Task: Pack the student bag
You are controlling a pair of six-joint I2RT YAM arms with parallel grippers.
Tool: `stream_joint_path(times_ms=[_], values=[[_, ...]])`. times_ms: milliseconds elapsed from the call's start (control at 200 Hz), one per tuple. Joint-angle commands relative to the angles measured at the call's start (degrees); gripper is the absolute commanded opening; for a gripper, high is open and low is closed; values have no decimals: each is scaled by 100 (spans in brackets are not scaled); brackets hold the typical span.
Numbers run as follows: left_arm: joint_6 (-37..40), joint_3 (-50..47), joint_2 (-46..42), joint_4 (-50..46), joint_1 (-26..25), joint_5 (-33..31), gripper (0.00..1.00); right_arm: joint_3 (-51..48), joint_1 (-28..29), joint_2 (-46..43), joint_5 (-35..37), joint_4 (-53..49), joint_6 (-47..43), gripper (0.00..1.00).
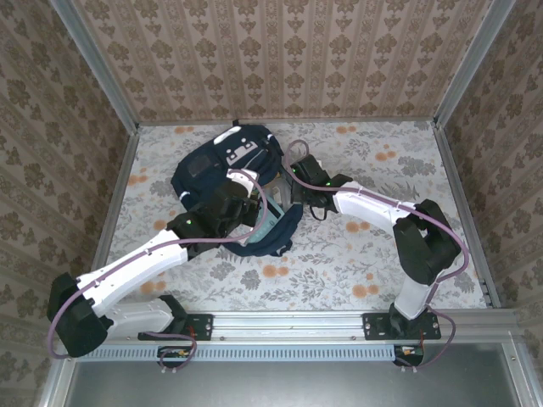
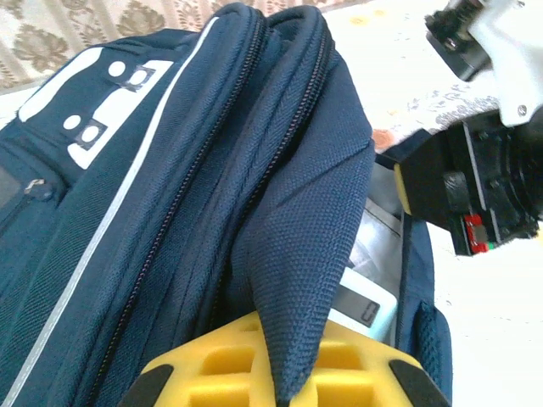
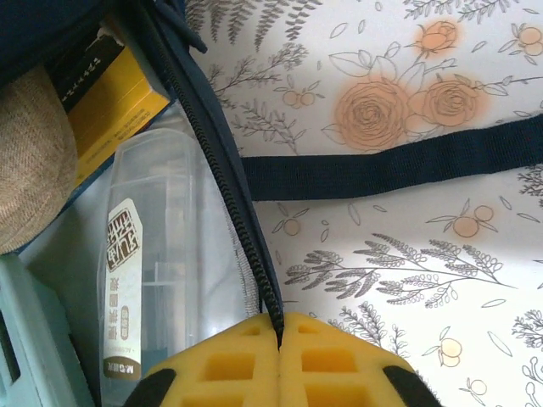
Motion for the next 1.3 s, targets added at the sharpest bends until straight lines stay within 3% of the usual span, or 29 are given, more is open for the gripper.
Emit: stream_joint_path(times_ms=[0, 75, 155, 245, 340, 385, 560, 785, 945, 1070, 1295], values=[[188, 337, 118, 295, -79, 158, 0, -325, -69, -507, 40, 121, -167, 23], [198, 363, 211, 290, -91, 183, 4, -724, -69, -803, -101, 369, -152, 33], [234, 404, 264, 247, -92, 219, 20, -1174, -45, -1201, -160, 596, -146, 45], [224, 367, 233, 220, -63, 193, 25, -1696, 26, -1675, -237, 842, -141, 51], [126, 383, 133, 76, 6, 165, 44, -2242, 230, -2213, -252, 1177, -190, 60], [26, 355, 11, 9, 61, 220, 47, -2433, 309, -2409, -248, 1288, -219, 61], [-656, -590, -1028, -132, 167, 47, 48, -2786, 459, -2983, -305, 1428, -369, 65], [-1661, -2277, -3047, -725, 212, -617, 51, -2898, 623, -3161, -669, 1644, -381, 67], [-1930, -3207, -4162, -921, 344, -860, 47, -2899, 718, -3273, -678, 1620, -343, 68], [-2093, -3606, -4333, -912, 639, -730, 45, -2921, 748, -3306, -729, 1648, -325, 68], [-2200, -3707, -3633, -452, 1156, -2, 42, -2921, 778, -3136, -974, 1820, -265, 71]])
